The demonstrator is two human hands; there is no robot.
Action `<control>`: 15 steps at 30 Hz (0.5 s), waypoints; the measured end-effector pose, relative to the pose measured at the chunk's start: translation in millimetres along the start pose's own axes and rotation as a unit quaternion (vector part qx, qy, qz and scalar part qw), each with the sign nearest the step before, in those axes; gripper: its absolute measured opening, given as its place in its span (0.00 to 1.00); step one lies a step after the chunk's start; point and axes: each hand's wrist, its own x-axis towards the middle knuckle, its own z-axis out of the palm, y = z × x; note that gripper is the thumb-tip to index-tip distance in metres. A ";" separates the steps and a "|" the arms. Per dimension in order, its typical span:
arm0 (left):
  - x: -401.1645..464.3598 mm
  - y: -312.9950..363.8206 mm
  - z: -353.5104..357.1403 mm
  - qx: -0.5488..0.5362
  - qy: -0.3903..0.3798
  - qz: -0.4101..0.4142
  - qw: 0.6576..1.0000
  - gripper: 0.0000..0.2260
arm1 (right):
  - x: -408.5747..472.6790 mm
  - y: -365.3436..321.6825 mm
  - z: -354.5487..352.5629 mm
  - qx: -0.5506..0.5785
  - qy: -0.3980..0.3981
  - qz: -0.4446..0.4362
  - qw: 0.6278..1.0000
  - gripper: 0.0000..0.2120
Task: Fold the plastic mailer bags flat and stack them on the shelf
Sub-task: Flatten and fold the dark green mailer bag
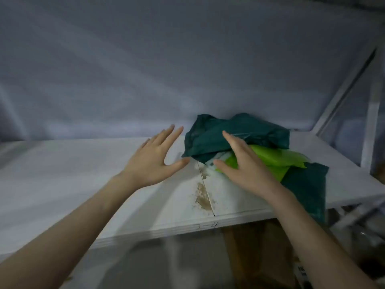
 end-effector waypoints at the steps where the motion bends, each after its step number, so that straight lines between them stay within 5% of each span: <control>1: 9.0 -3.6 8.5 -0.016 -0.001 -0.007 1.000 0.37 | 8.3 6.3 6.7 0.039 0.000 0.012 0.999 0.35; 15: 107.1 -49.2 125.4 -0.112 -0.057 -0.095 0.987 0.31 | 99.8 76.4 84.0 0.232 -0.005 0.157 0.960 0.33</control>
